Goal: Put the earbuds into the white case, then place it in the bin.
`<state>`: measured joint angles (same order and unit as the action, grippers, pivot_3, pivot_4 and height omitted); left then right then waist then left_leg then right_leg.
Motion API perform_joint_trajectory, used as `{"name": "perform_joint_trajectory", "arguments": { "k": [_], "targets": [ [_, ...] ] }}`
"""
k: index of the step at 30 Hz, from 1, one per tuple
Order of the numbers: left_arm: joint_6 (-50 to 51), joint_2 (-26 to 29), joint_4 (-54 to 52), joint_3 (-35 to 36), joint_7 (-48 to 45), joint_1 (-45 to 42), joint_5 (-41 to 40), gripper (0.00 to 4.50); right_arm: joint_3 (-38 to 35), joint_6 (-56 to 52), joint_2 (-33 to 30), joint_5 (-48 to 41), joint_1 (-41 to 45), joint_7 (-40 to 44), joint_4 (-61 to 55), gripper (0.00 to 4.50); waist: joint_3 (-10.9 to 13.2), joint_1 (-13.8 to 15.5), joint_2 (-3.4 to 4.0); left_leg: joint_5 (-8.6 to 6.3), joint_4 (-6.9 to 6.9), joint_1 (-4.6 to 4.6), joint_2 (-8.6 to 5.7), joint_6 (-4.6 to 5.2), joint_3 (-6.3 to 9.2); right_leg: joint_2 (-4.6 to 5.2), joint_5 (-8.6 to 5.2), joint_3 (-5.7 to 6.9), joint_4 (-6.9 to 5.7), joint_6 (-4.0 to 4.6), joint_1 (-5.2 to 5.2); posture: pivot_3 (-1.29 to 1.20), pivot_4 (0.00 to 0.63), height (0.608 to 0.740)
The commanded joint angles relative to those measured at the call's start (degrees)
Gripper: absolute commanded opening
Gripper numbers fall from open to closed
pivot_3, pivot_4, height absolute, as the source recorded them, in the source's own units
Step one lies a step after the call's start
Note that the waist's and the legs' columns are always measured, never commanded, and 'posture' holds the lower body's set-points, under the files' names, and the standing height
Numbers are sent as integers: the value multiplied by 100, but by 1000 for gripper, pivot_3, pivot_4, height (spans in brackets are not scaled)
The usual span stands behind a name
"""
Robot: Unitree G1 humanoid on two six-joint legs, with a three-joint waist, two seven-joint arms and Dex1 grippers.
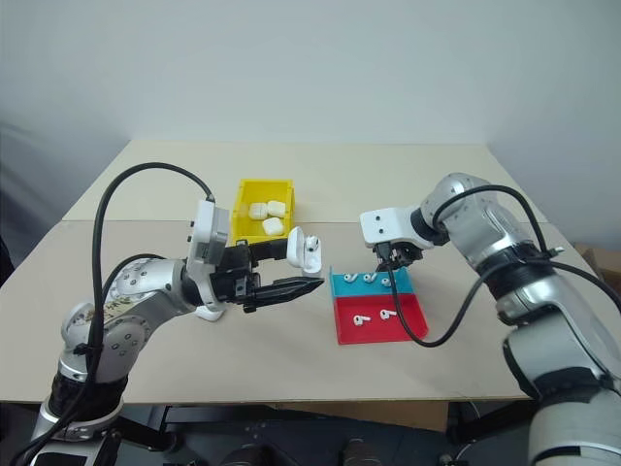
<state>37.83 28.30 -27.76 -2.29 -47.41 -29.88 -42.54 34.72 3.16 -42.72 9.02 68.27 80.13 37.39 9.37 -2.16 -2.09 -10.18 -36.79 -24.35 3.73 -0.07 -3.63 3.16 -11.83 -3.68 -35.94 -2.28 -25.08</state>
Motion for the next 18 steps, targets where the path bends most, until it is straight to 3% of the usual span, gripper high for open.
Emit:
{"name": "perform_joint_trajectory", "arguments": {
  "k": [1,8,18],
  "targets": [
    [-119,-36,-239,51,59,-9,-61,2755,0,785,239,370,203,135,933,1712,0,-7,0,0,0,2,0,0,0,0,0,0,-3,1,1,0,150,740],
    [-79,-25,-453,41,190,57,-122,2755,-106,1553,586,759,419,148,1922,1712,2,-43,3,1,0,3,0,0,1,-1,11,-1,-10,16,-1,0,150,740],
    [-26,24,-620,74,343,118,-163,2755,-140,1972,990,1299,488,-519,2711,1712,2,-42,4,2,0,10,0,-2,2,-2,12,-2,-18,17,1,0,150,740]
  ]
}}
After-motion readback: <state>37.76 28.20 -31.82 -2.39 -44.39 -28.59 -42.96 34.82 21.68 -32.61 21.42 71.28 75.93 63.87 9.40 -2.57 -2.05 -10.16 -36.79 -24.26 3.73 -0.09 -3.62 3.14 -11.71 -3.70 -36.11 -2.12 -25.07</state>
